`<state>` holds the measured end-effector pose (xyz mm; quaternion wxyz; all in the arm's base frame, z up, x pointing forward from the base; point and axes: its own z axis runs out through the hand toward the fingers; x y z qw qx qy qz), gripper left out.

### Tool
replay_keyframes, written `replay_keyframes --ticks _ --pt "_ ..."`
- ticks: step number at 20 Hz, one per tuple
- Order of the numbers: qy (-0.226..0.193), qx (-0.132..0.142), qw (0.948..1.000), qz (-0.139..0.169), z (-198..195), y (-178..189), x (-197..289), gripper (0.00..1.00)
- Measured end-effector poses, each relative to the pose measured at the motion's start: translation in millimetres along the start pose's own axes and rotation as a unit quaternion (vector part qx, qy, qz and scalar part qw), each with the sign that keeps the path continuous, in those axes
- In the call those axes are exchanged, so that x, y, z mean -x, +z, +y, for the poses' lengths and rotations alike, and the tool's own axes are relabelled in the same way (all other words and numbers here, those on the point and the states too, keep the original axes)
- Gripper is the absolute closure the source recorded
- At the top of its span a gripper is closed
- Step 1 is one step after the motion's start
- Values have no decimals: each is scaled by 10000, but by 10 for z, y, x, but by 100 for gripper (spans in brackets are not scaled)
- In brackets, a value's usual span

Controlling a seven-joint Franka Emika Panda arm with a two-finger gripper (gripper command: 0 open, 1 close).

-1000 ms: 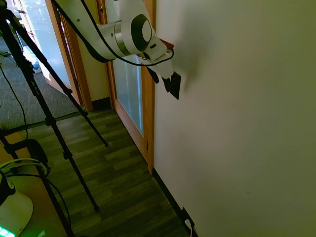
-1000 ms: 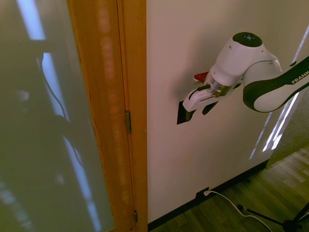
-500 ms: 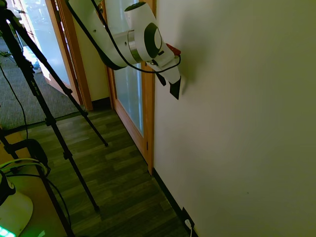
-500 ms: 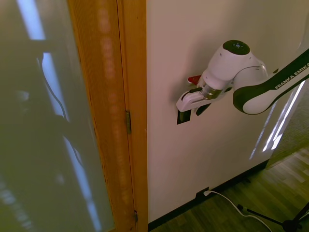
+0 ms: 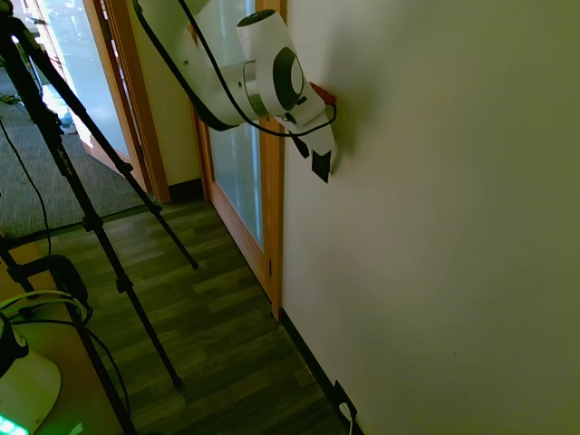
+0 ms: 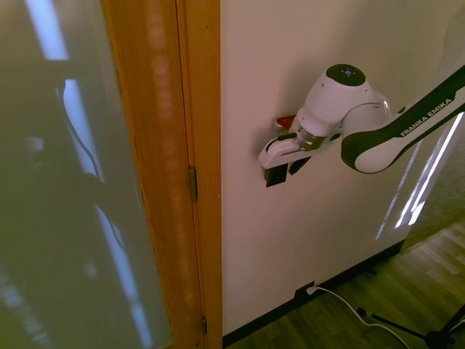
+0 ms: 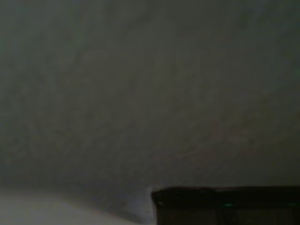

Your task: Turn on the light

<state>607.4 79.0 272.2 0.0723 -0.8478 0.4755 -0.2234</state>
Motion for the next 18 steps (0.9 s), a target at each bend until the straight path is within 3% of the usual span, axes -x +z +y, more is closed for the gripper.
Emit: replay_keyframes --ticks 18 --pt "101 81 9999 15 44 102 -19 100"
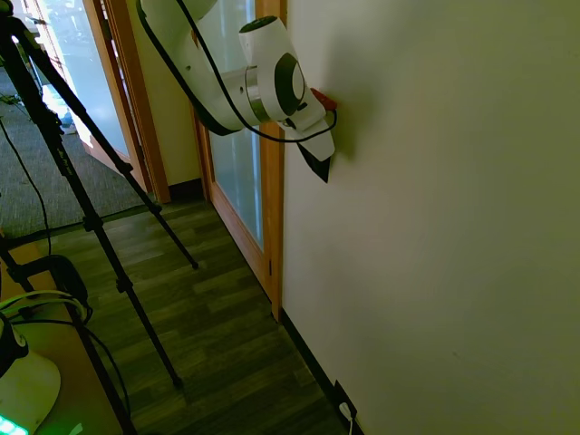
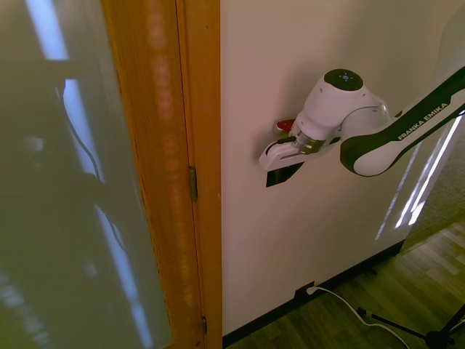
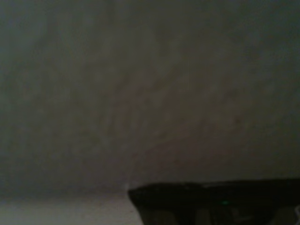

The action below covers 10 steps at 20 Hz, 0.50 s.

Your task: Turn on the light

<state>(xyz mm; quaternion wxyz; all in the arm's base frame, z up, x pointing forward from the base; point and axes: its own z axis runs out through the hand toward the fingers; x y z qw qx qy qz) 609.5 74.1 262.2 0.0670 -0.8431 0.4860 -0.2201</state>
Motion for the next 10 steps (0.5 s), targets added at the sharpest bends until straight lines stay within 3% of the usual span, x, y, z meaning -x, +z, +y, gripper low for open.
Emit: replay_keyframes --ticks 10 --pt "88 -24 10000 -6 -30 8 24 100"
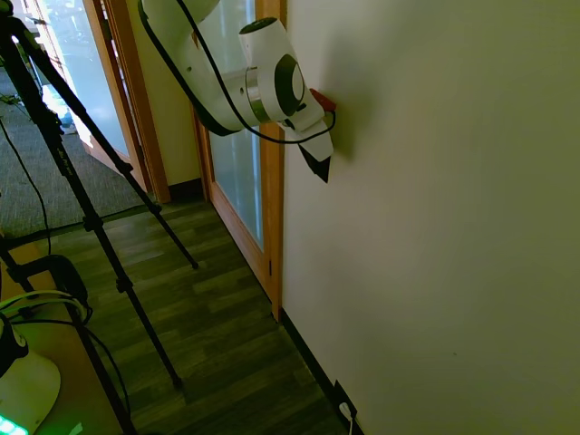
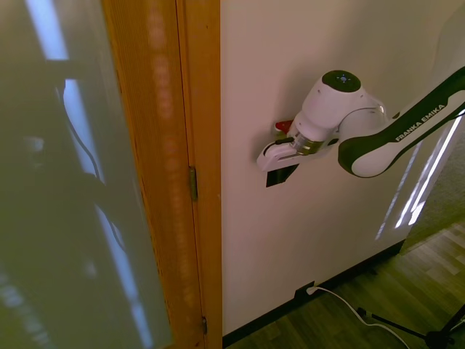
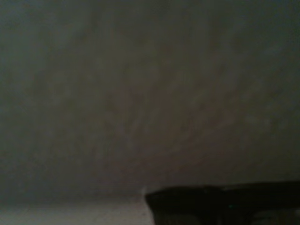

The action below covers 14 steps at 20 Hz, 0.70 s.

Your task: Turn on the light

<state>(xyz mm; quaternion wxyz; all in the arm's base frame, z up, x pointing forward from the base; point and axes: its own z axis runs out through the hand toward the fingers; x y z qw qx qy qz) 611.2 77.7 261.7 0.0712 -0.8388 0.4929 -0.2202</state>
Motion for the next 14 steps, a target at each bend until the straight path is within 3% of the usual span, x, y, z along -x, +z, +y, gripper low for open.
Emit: replay_keyframes --ticks 5,14 --pt "32 -39 10000 71 -1 -68 2 100" --pt "59 -409 9982 434 20 -697 -4 100"
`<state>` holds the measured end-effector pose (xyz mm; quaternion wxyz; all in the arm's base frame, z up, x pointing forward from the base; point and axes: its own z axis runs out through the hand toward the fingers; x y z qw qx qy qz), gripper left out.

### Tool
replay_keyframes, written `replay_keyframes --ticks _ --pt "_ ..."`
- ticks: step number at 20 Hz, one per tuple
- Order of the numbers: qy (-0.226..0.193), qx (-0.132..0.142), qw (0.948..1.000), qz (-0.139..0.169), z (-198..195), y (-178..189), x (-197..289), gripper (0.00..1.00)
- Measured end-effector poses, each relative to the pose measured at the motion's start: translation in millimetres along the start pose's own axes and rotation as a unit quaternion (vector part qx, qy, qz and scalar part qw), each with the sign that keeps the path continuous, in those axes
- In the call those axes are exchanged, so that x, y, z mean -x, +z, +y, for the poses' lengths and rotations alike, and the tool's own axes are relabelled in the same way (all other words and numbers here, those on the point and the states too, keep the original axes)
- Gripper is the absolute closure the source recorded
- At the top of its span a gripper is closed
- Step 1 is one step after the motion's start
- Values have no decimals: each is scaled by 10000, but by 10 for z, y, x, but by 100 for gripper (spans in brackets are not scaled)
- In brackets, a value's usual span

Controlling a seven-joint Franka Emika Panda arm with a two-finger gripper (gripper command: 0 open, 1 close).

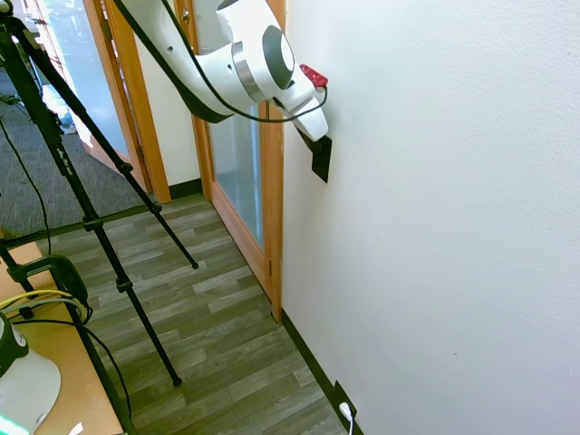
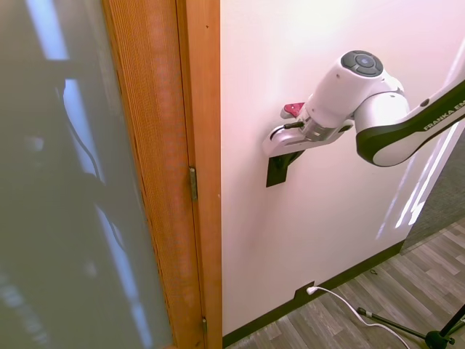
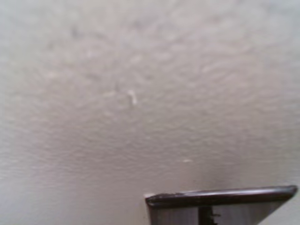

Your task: Turn on the light

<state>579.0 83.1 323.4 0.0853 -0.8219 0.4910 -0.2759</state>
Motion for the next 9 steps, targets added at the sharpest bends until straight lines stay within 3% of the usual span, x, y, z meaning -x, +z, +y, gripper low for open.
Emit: replay_keyframes --ticks 9 --pt "112 -162 9995 249 223 -675 54 100"
